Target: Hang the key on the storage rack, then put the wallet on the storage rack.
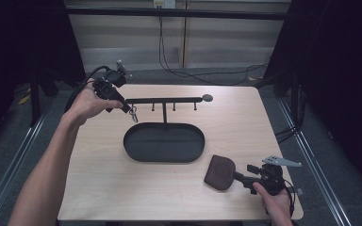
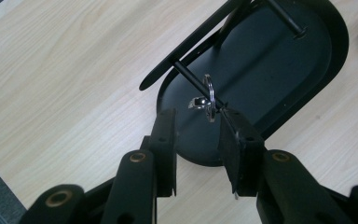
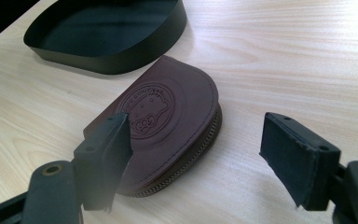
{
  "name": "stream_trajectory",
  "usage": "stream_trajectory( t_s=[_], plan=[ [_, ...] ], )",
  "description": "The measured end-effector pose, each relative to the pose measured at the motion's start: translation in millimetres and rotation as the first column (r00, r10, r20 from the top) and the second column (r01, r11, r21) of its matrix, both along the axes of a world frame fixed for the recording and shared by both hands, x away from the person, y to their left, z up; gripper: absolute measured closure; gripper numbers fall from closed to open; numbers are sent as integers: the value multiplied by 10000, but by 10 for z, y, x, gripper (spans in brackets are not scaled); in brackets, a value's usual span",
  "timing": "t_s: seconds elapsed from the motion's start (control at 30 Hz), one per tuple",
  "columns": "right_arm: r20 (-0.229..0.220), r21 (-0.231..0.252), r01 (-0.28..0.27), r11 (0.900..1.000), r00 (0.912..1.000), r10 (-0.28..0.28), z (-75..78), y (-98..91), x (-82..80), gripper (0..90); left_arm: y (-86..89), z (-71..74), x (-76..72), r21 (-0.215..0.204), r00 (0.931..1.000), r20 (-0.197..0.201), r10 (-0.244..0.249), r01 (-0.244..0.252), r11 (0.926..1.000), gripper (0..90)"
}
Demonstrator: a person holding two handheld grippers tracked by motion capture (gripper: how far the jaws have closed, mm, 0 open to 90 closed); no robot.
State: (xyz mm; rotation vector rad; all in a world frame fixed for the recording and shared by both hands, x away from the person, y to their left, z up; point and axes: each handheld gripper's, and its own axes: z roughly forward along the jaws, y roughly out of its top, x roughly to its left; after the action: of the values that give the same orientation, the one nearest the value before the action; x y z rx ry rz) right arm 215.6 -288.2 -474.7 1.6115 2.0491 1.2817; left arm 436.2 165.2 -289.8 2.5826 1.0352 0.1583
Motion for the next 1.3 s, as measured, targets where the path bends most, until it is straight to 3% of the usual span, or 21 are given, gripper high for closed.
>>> stream_trajectory(
  t_s=[0.13,0.2,0.4,0.67,0.73,0.77,0.9,1.0,1.07,1.1,1.17,1.2,1.3],
  plan=[
    [40,-23,-10,10000,10000,10,1,-3,-5,245,13,-9,-67,-346,9999,125,-78,82,9994,646],
    [27,-22,-3,10000,10000,3,2,-2,-4,245,35,-25,-117,-783,9994,345,-1,28,9969,629],
    [16,-30,-28,10000,10000,28,1,4,0,245,102,-52,-196,-1277,9985,532,97,-28,9918,584],
    [34,35,33,10000,10000,-33,2,-5,4,245,275,-192,-341,-2287,9958,667,629,-461,9724,462],
    [37,-36,-15,10000,10000,15,0,5,18,244,313,-221,-403,-2575,9940,857,684,-442,9653,424],
    [9,-63,-46,10000,10000,46,4,19,20,244,318,-259,-496,-2681,9893,1347,565,-185,9632,398],
    [41,-111,-37,9999,10000,37,6,24,13,243,349,-321,-624,-2873,9861,1574,538,-64,9578,354],
    [94,-7,85,10000,9999,-85,8,15,4,243,358,-402,-715,-2843,9814,1783,712,-179,9586,311],
    [105,5,92,10000,9999,-92,8,13,6,243,382,-449,-767,-3002,9811,1837,612,-33,9539,311],
    [113,-18,51,10000,9999,-51,8,19,7,242,400,-498,-812,-3284,9794,1883,731,-73,9445,307],
    [121,-36,13,10000,9999,-13,7,19,4,242,407,-521,-841,-3245,9777,1981,694,-14,9459,303],
    [150,-1,-11,10000,9999,11,10,15,-1,241,421,-554,-876,-3335,9755,2042,819,-93,9427,288],
    [156,35,-7,10000,9999,7,11,12,-2,241,471,-658,-969,-3791,9754,1920,1083,-280,9249,276]
  ],
)
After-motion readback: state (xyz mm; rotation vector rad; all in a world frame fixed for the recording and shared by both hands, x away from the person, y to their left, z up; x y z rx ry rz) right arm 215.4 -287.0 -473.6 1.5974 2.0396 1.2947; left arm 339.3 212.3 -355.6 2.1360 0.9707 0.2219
